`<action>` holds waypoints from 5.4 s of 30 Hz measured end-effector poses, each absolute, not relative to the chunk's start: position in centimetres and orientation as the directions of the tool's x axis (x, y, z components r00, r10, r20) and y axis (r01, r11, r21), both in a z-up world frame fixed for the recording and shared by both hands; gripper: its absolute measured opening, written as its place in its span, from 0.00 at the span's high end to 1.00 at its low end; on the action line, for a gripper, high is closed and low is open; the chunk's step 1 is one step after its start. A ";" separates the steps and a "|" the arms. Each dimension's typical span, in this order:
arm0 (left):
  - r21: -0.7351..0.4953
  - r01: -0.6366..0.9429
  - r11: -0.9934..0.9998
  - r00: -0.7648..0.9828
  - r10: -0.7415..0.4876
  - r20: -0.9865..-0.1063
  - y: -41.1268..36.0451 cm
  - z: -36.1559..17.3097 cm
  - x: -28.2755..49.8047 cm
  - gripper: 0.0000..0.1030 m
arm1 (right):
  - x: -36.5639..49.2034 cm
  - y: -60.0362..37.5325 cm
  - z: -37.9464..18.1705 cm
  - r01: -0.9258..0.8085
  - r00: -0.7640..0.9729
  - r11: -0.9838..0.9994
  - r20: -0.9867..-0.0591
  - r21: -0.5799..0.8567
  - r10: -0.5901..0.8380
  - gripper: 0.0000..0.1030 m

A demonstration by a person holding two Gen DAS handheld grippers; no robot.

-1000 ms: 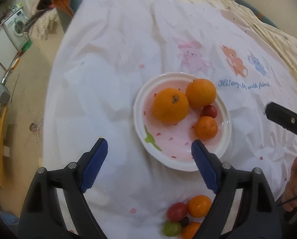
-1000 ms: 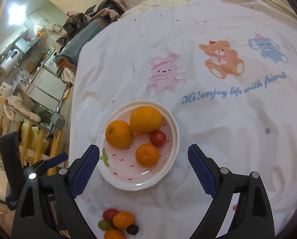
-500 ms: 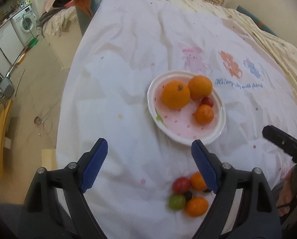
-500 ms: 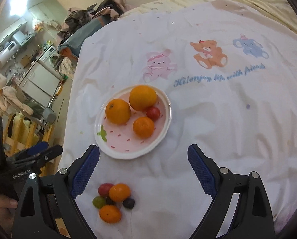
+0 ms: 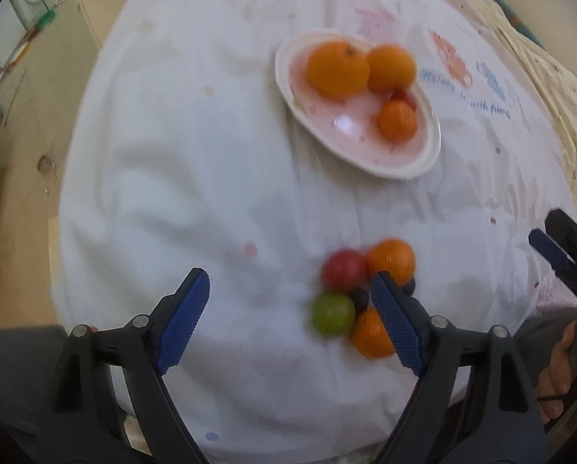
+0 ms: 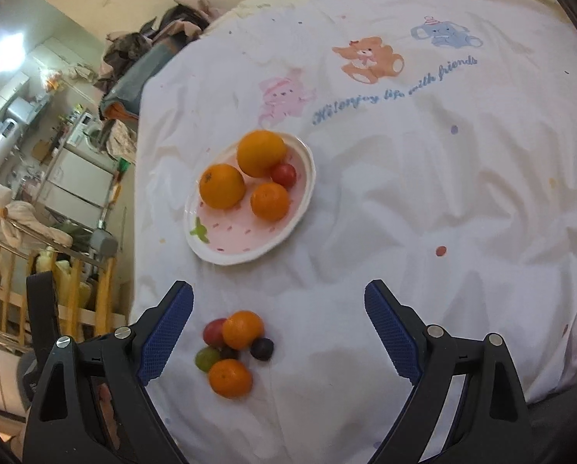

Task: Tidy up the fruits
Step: 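Lift both open tools away from the plate, then lower the right tool onto a tangerine in the fruit cluster and close it, then grasp the red tomato with the left tool while the right tool holds the tangerine, then carry the tangerine and red tomato onto the plate and open both tools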

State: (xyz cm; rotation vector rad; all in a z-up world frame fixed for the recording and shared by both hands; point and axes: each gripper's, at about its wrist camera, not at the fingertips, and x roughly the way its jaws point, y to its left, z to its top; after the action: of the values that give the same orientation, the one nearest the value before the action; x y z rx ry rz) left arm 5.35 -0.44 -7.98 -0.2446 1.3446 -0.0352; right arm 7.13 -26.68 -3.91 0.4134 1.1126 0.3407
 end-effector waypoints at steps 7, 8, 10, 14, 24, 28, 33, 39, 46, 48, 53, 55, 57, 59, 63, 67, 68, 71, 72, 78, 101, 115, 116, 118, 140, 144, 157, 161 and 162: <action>-0.168 -0.111 0.979 0.246 -0.137 -0.960 -0.7 -7.9 4.8 0.20 | 7.1 -25.2 -5.4 -0.092 0.316 0.870 -0.814 0.485 0.487 0.11; -0.159 -0.123 0.980 0.252 -0.124 -0.960 -0.4 -7.8 4.9 0.20 | 7.0 -24.7 -5.8 -0.103 0.287 0.862 -0.815 0.496 0.503 0.12; -0.157 -0.149 0.976 0.260 -0.114 -0.959 0.3 -7.7 5.1 0.20 | 6.6 -23.4 -6.9 -0.129 0.215 0.841 -0.813 0.526 0.542 0.17; -0.163 -0.198 0.967 0.264 -0.108 -0.959 1.5 -7.8 5.4 0.20 | 5.5 -20.0 -9.6 -0.169 0.064 0.821 -0.826 0.545 0.561 0.29; -0.183 -0.228 0.956 0.283 -0.115 -0.952 2.5 -7.3 5.5 0.20 | 4.5 -15.5 -12.1 -0.271 -0.023 0.841 -0.877 0.468 0.480 0.51; -0.182 -0.231 0.956 0.276 -0.116 -0.954 2.4 -7.3 5.6 0.20 | 3.9 -15.5 -11.6 -0.284 -0.037 0.831 -0.872 0.478 0.489 0.55; -0.184 -0.220 0.958 0.279 -0.119 -0.953 2.2 -7.2 5.7 0.20 | 4.1 -17.2 -9.4 -0.274 -0.004 0.825 -0.858 0.495 0.514 0.55; -0.163 -0.181 0.970 0.235 -0.118 -0.965 1.1 -7.8 5.7 0.20 | 6.2 -20.8 -6.1 -0.249 0.120 0.851 -0.857 0.463 0.501 0.55; -0.212 -0.111 0.971 0.147 -0.195 -0.970 -0.4 -8.8 6.4 0.37 | 8.8 -25.3 -5.2 -0.153 0.210 0.855 -0.829 0.495 0.518 0.55; -0.216 -0.105 0.971 0.131 -0.202 -0.971 -0.8 -8.9 7.1 0.45 | 9.4 -25.8 -5.8 -0.108 0.220 0.851 -0.822 0.514 0.525 0.55; -0.217 -0.055 0.975 0.073 -0.213 -0.974 -2.5 -9.8 8.4 0.48 | 9.7 -26.5 -6.4 -0.050 0.235 0.849 -0.820 0.526 0.522 0.55; -0.206 -0.027 0.978 0.051 -0.204 -0.978 -3.3 -10.2 9.0 0.48 | 9.9 -26.5 -6.4 -0.057 0.238 0.852 -0.822 0.520 0.518 0.55; -0.206 -0.022 0.978 0.030 -0.205 -0.978 -3.7 -10.8 9.4 0.55 | 9.9 -27.0 -6.3 -0.059 0.238 0.852 -0.822 0.520 0.517 0.55; -0.234 -0.032 0.972 0.016 -0.233 -0.972 -3.9 -11.3 9.7 0.56 | 9.9 -27.2 -6.4 -0.051 0.236 0.851 -0.822 0.522 0.518 0.55; -0.284 -0.086 0.955 0.012 -0.284 -0.959 -3.2 -12.0 10.1 0.60 | 10.1 -27.1 -6.8 -0.041 0.228 0.851 -0.824 0.524 0.519 0.55; -0.329 -0.133 0.935 -0.017 -0.334 -0.942 -2.7 -12.6 10.0 0.62 | 10.2 -26.8 -6.9 -0.048 0.223 0.853 -0.827 0.519 0.516 0.55; -0.342 -0.135 0.930 -0.022 -0.348 -0.937 -2.8 -12.7 9.9 0.70 | 10.2 -26.7 -7.0 -0.049 0.221 0.854 -0.828 0.518 0.515 0.55; -0.341 -0.120 0.933 -0.013 -0.345 -0.939 -3.1 -12.5 9.6 0.73 | 10.1 -26.5 -7.2 -0.048 0.216 0.857 -0.832 0.513 0.511 0.55; -0.339 -0.116 0.933 -0.009 -0.343 -0.939 -3.2 -12.5 9.5 0.74 | 10.1 -26.4 -7.3 -0.049 0.214 0.859 -0.835 0.509 0.507 0.55; -0.307 -0.069 0.949 0.056 -0.303 -0.951 -3.9 -10.7 9.2 0.75 | 10.1 -26.5 -7.3 -0.047 0.222 0.870 -0.845 0.490 0.487 0.55; -0.064 0.043 0.997 0.386 -0.076 -0.920 -1.9 -0.7 9.7 0.74 | 10.0 -29.6 -3.2 -0.050 0.392 0.829 -0.753 0.556 0.529 0.55; -0.023 0.093 0.995 0.414 -0.059 -0.908 -3.3 -2.7 15.2 0.74 | 15.2 -29.6 -3.0 -0.063 0.425 0.812 -0.721 0.580 0.548 0.55; -0.025 0.093 0.995 0.411 -0.062 -0.910 -3.5 -3.2 15.5 0.74 | 15.7 -29.4 -3.4 -0.061 0.417 0.812 -0.725 0.580 0.549 0.55; -0.048 0.087 0.995 0.405 -0.079 -0.911 -3.5 -4.2 15.8 0.74 | 16.6 -28.9 -4.1 -0.057 0.400 0.817 -0.737 0.574 0.545 0.55; -0.070 0.123 0.990 0.305 -0.104 -0.947 -4.5 -8.2 18.1 0.74 | 22.2 -23.7 -9.6 -0.132 0.258 0.848 -0.808 0.514 0.529 0.55; -0.078 0.106 0.991 0.288 -0.106 -0.952 -4.3 -8.7 18.1 0.74 | 22.4 -23.5 -10.0 -0.124 0.253 0.847 -0.809 0.517 0.530 0.54; -0.110 0.096 0.989 0.273 -0.133 -0.953 -4.8 -8.7 18.6 0.67 | 22.5 -23.6 -10.7 -0.092 0.248 0.851 -0.816 0.516 0.522 0.36; -0.136 0.081 0.987 0.301 -0.154 -0.941 -4.5 -7.9 18.5 0.34 | 22.4 -23.9 -9.7 -0.096 0.288 0.848 -0.800 0.522 0.526 0.27; -0.139 0.081 0.987 0.308 -0.158 -0.938 -4.4 -7.7 18.5 0.33 | 22.4 -24.0 -9.6 -0.098 0.289 0.846 -0.799 0.523 0.527 0.27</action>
State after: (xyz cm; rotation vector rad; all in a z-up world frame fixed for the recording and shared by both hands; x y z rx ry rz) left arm 18.46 -4.43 -7.68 -0.0701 1.2476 -0.1580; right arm 22.40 -23.97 -9.61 0.4136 1.2133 0.4331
